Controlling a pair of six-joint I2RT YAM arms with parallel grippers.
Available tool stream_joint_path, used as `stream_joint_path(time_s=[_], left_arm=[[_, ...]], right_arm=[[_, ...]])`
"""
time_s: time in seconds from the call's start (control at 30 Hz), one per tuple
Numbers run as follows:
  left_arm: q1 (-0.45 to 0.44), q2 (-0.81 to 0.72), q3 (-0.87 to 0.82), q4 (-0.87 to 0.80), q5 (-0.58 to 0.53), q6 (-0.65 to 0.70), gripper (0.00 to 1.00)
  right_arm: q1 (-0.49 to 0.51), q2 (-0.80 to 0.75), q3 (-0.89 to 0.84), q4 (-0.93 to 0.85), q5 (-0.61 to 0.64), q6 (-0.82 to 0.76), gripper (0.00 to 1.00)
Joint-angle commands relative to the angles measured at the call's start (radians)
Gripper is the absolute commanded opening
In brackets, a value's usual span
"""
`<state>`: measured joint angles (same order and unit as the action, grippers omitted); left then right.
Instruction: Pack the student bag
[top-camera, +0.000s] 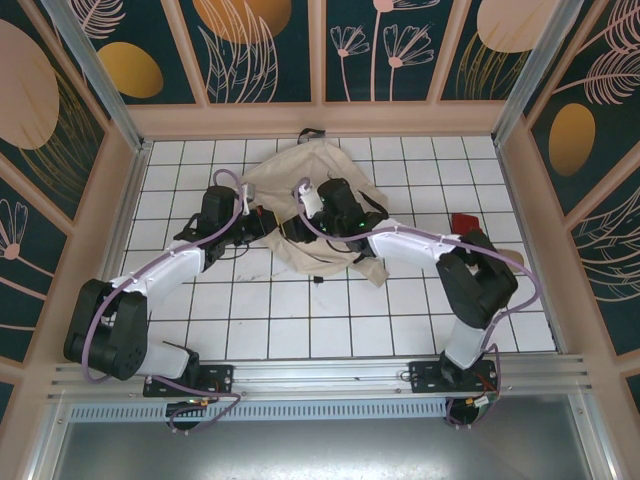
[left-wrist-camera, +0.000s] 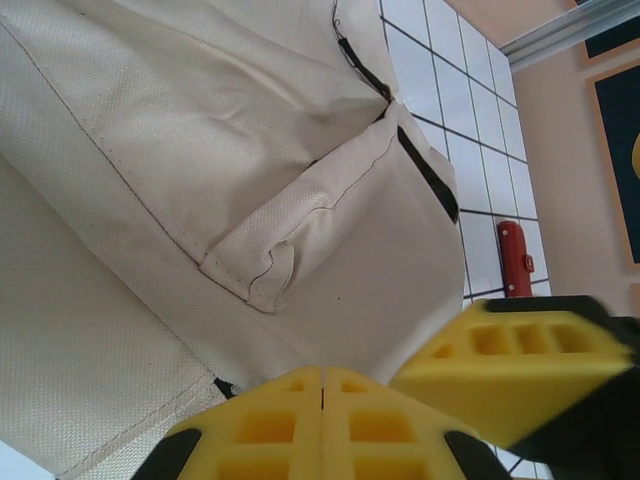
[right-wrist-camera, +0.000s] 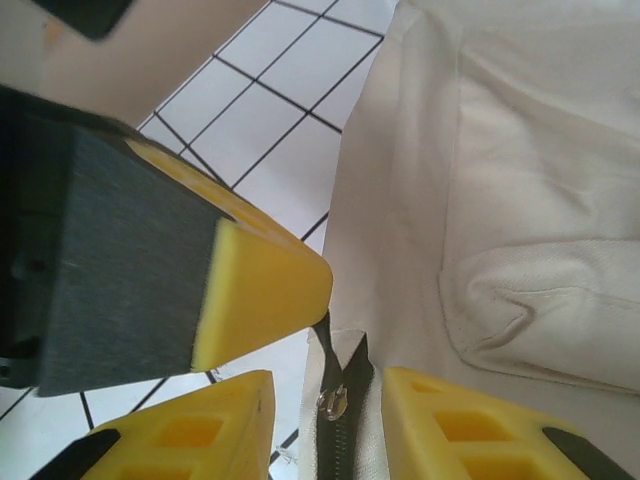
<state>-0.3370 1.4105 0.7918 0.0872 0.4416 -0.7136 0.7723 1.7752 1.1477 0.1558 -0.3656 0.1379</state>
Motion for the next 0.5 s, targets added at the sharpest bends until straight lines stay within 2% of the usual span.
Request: stream_joint_path(time_s=[0.0, 0.3, 0.47], left_arm=[[-0.002, -0.022, 0.043, -0.006, 0.012, 0.02, 0.0], [-0.002, -0.017, 0.044, -0.017, 0.02, 0.022, 0.0], [-0.002, -0.017, 0.046, -0.024, 0.019, 0.021, 0.0]], right_arm=[[-0.002, 0.034, -0.024, 0.091, -0.089, -0.022, 0.34], [-0.017, 0.101, -0.016, 0.159, -0.14, 0.001, 0.33], [-0.018, 0.121, 0.011, 0.166, -0.125, -0.001, 0.27]])
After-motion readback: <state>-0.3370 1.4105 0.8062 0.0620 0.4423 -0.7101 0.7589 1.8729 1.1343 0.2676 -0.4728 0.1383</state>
